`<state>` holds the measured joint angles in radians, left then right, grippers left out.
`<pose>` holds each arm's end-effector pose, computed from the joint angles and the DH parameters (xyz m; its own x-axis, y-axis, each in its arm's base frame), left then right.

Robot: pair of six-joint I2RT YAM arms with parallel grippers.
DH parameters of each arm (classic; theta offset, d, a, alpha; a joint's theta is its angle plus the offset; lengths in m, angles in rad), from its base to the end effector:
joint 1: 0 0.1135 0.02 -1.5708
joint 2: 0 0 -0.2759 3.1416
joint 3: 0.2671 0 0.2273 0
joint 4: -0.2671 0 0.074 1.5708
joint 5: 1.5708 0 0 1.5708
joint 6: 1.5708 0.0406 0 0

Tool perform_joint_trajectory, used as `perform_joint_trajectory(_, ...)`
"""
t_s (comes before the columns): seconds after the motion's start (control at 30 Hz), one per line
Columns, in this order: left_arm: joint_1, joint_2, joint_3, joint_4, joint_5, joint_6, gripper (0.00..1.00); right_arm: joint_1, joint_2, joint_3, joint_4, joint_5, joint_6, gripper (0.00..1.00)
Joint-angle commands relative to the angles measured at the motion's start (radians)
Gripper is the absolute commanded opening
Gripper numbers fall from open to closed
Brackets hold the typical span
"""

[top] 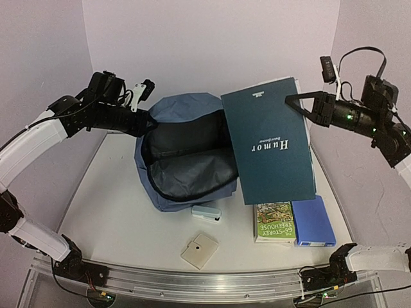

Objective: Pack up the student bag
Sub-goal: Place the book in the student bag.

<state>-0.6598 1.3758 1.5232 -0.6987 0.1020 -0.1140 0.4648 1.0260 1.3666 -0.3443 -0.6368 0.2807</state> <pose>0.2124 -0.1700 0.4158 -0.4883 0.2356 -0.8403 0.6268 0.7646 -0.1499 0.1414 0.0979 0.4788 -0.2503 0.1237 -0.9602 -0.8561 0.4349 0.2791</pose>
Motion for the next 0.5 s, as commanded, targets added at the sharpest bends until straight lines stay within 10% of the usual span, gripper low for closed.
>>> perform_joint_trajectory(0.0, 0.006, -0.008, 0.046, 0.008, 0.001, -0.005, 0.00, -0.001, 0.004, 0.110, 0.092, -0.045, -0.025, 0.10)
perform_joint_trajectory(0.47, 0.018, 0.002, 0.079, -0.011, 0.082, -0.029, 0.00, 0.022, 0.230, 0.117, 0.527, -0.129, -0.047, 0.10)
